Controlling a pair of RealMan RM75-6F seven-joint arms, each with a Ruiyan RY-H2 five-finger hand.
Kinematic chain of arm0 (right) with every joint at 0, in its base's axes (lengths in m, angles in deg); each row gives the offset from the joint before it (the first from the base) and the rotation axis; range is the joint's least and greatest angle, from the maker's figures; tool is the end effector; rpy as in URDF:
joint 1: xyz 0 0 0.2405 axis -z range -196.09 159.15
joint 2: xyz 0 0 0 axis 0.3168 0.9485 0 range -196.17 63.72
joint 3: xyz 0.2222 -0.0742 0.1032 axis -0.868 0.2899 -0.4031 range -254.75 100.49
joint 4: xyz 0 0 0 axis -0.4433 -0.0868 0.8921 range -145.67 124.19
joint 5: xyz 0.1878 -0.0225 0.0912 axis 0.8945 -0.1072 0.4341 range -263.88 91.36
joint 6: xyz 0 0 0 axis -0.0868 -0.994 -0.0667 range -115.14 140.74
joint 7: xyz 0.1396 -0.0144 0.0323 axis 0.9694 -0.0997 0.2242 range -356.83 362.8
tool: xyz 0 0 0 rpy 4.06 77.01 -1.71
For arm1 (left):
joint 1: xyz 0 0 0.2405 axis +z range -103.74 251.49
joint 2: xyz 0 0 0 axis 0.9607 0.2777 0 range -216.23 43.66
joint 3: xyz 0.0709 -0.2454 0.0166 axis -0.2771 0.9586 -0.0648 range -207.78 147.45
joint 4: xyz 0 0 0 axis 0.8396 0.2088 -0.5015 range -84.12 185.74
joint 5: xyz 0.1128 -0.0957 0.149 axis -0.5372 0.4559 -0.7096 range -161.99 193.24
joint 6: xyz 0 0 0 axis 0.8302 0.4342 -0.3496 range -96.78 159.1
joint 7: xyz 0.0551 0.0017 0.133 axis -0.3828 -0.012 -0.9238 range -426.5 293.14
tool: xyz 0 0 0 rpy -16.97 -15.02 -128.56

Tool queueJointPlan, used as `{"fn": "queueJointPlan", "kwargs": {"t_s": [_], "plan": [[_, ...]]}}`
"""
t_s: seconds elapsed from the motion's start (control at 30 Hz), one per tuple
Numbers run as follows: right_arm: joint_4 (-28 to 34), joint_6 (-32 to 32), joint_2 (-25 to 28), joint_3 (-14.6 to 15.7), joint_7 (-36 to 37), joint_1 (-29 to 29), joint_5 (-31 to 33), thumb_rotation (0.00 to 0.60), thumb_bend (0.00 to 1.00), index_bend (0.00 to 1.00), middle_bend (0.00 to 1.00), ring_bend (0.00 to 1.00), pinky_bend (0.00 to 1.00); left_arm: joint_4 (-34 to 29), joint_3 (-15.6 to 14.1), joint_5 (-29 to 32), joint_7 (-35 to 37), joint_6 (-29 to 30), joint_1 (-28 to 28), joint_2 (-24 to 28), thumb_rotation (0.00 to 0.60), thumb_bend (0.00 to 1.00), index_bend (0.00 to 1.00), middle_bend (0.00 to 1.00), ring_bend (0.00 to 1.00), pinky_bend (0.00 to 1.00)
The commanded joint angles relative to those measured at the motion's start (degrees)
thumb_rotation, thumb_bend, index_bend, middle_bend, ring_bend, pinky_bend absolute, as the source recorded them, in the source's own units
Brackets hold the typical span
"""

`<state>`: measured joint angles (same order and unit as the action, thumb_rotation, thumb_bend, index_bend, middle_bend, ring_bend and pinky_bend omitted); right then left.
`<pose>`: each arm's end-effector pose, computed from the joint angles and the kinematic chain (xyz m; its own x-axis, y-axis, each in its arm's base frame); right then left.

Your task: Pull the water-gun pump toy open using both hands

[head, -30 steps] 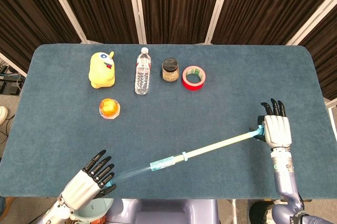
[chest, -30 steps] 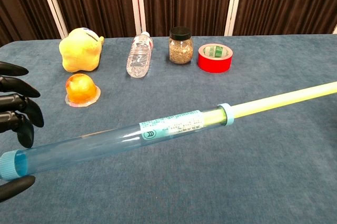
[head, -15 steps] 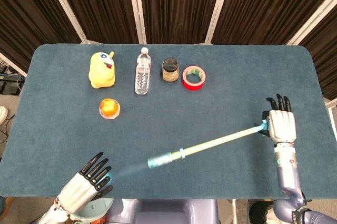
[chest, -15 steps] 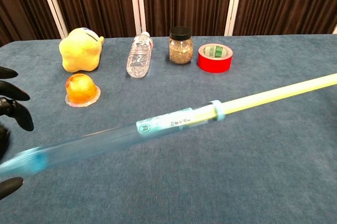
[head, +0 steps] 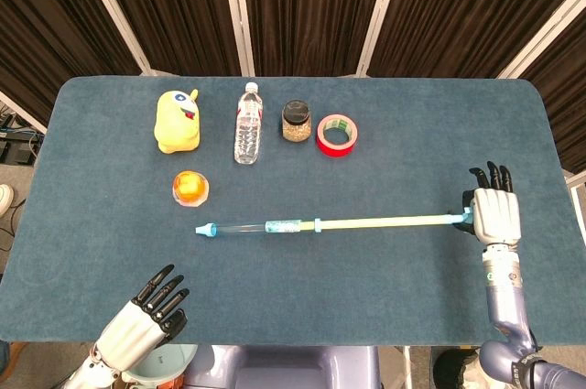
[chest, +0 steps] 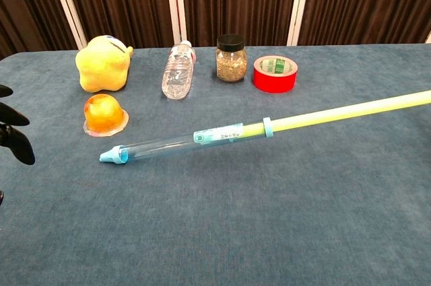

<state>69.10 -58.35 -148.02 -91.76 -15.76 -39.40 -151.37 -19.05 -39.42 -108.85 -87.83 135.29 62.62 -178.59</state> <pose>-0.2931 -0.3058 0.0904 0.4839 -0.0117 0.8750 -0.8695 0.1067 0.4823 -0.2128 0.1268 0.0236 0.3761 -0.3396 0.8621 0.5491 -0.6678 -0.5026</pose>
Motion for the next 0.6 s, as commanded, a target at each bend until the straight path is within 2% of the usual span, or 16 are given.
{"fn": "queueJointPlan", "kwargs": {"t_s": [0.03, 0.13, 0.2, 0.4, 0.43, 0.5, 0.6], "plan": [[-0.89, 0.00, -0.64, 1.11, 0.18, 0.37, -0.56, 0.600, 0.29, 0.85, 0.21, 0.03, 0.00, 0.16, 0.33, 0.41, 0.36, -0.08, 0.05, -0.07, 0.600, 0.60, 0.76, 0.42, 0.27, 0.18], [-2.15, 0.22, -1.77, 2.70, 0.36, 0.91, -0.99, 0.600, 0.27, 0.81, 0.20, 0.03, 0.00, 0.35, 0.82, 1.29, 1.14, -0.07, 0.19, -0.17, 0.600, 0.59, 0.76, 0.42, 0.27, 0.18], [-2.92, 0.39, -2.40, 3.59, 0.55, 1.21, -1.32, 0.600, 0.25, 0.74, 0.18, 0.03, 0.00, 0.45, 1.07, 2.16, 1.89, 0.00, 0.46, -0.23, 0.600, 0.59, 0.75, 0.42, 0.27, 0.18], [-5.06, 1.37, -3.35, 5.83, 2.38, 1.72, -3.21, 0.600, 0.18, 0.24, 0.06, 0.00, 0.00, 0.62, 2.10, 6.50, 6.53, 0.19, 1.50, -0.31, 0.600, 0.49, 0.65, 0.38, 0.27, 0.18], [-5.67, 2.70, -3.06, 5.93, 3.80, 1.60, -3.01, 0.600, 0.16, 0.14, 0.03, 0.00, 0.00, -0.01, 2.45, 8.61, 9.70, 0.23, 1.78, 0.04, 0.600, 0.46, 0.63, 0.38, 0.27, 0.18], [-6.19, 3.71, -2.60, 6.13, 5.69, 1.44, -3.59, 0.600, 0.14, 0.03, 0.01, 0.00, 0.00, -0.16, 2.54, 9.24, 11.22, 0.07, 1.70, 0.43, 0.600, 0.41, 0.60, 0.37, 0.27, 0.18], [-7.10, 4.90, -1.33, 7.25, 8.69, 1.49, -5.57, 0.600, 0.07, 0.00, 0.00, 0.00, 0.00, -1.29, 3.14, 10.16, 11.78, 0.08, 1.78, 1.22, 0.600, 0.37, 0.59, 0.36, 0.27, 0.18]]}}
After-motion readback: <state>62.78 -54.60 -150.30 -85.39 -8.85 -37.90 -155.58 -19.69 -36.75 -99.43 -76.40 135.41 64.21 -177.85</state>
